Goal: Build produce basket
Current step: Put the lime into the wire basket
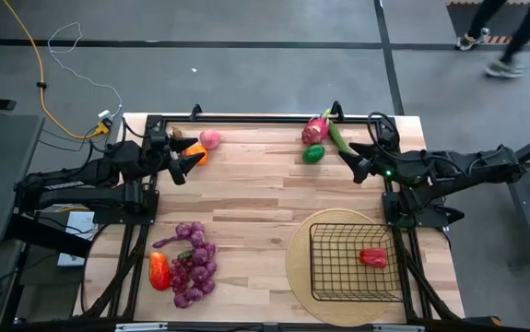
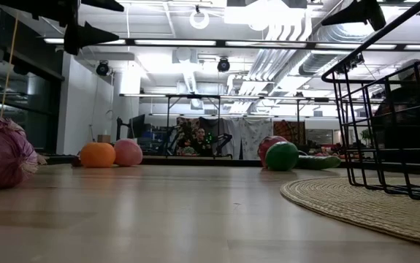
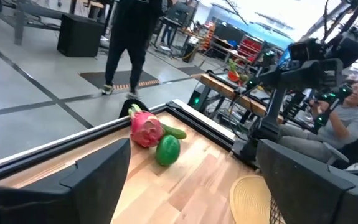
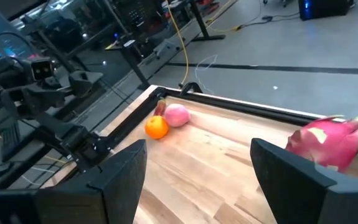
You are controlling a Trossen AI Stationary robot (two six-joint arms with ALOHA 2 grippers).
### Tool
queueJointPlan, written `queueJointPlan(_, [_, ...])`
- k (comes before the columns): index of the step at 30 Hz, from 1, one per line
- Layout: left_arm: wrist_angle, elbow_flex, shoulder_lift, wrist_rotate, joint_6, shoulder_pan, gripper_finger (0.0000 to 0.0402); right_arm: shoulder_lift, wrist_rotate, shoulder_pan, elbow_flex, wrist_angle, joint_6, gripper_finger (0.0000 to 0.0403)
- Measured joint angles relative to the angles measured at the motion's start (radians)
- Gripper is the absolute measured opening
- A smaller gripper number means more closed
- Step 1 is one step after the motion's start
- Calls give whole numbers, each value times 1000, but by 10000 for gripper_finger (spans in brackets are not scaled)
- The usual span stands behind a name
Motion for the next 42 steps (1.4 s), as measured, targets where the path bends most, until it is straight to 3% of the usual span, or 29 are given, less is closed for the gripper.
queueJointPlan(3, [14, 0, 5, -1, 2, 0, 346, 0, 14, 0, 0, -12, 59, 275])
queueJointPlan(7, [63, 0, 8, -9, 11, 0, 343, 27, 2, -41, 1, -79, 272, 275])
queueJointPlan(12, [122, 0, 26, -31, 15, 2, 341, 103, -211, -187, 1, -257, 500, 275])
queueJointPlan(15, [123, 0, 43, -30, -2, 4, 341, 165, -348, -266, 1, -305, 515, 275])
queueJointPlan(18, [119, 0, 58, -3, 22, 32, 341, 217, -401, -323, 1, -311, 491, 275])
queueJointPlan(29, [-123, 156, 160, 135, -44, 187, 341, 344, -407, -478, 1, -312, 554, 275])
queueJointPlan(35, [-159, 191, 255, 268, 7, 240, 341, 368, -405, -496, 1, -311, 631, 275])
queueJointPlan(42, [-159, 192, 328, 291, 18, 291, 341, 399, -406, -496, 1, -269, 683, 275])
